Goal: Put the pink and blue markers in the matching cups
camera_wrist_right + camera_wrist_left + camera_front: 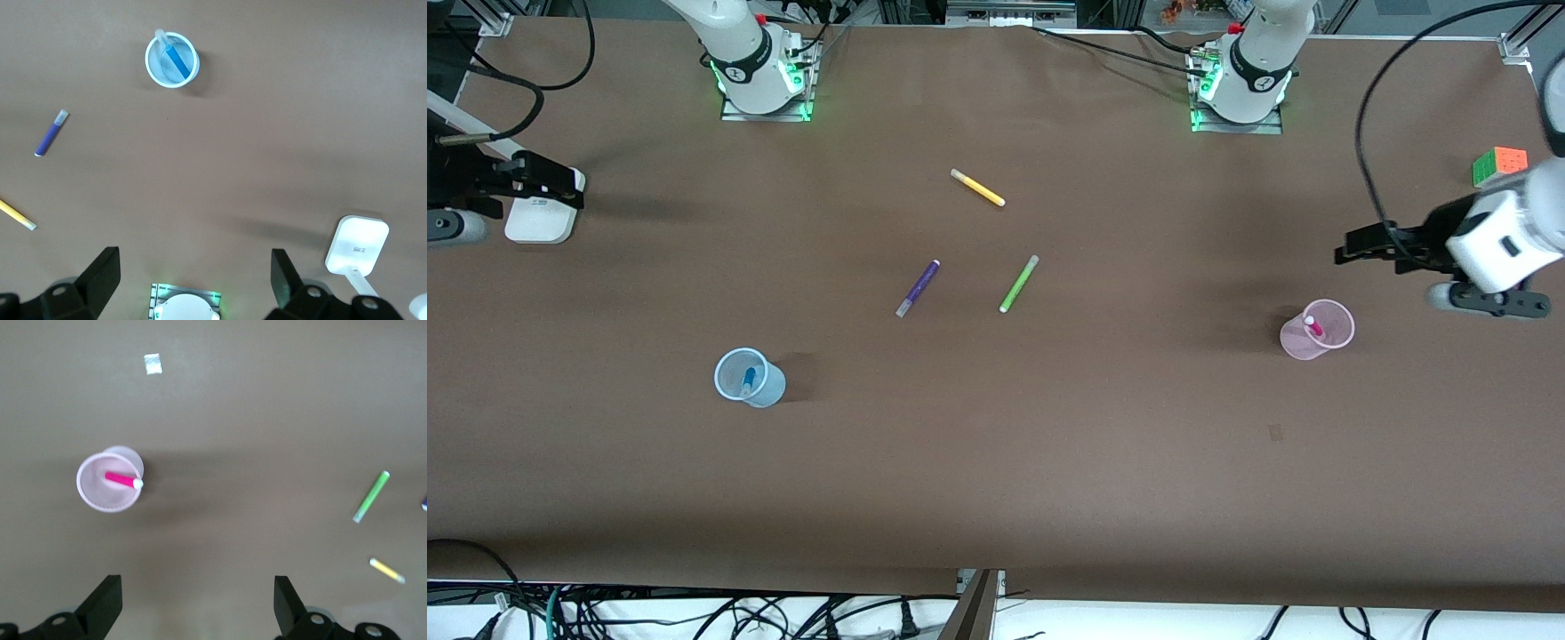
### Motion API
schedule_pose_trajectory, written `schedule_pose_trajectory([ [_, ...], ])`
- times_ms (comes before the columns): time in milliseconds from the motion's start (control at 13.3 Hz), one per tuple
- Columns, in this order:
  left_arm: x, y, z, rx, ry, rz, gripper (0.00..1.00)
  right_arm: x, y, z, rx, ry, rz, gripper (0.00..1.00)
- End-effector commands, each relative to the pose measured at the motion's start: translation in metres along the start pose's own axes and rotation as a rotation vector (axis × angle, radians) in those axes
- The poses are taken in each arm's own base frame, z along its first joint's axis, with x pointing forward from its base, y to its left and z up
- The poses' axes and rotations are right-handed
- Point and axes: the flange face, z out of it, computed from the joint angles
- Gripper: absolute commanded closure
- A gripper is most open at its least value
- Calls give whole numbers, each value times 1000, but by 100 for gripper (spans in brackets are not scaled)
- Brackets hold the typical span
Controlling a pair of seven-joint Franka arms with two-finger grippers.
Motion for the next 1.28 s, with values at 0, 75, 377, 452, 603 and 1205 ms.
schedule_pose_trajectory([
  [0, -10, 34, -8, 62, 20, -116, 0, -15, -2, 8, -8, -4, 60, 0],
  [75, -11, 46, -16, 82, 39, -110, 0, -15, -3, 7, -1, -16, 88, 0],
  [377, -18, 84, -10, 145, 48, -95, 0, -15, -1, 9, 0, -27, 98, 0],
  [452, -19, 88, -9, 146, 46, -89, 0, -13, 1, 11, 0, -28, 101, 0],
  [603, -20, 93, -8, 150, 46, -80, 0, -11, 2, 11, -2, -25, 101, 0],
  [1205, -29, 117, -22, 226, 63, -64, 0, 0, 3, 5, -8, -16, 94, 0],
])
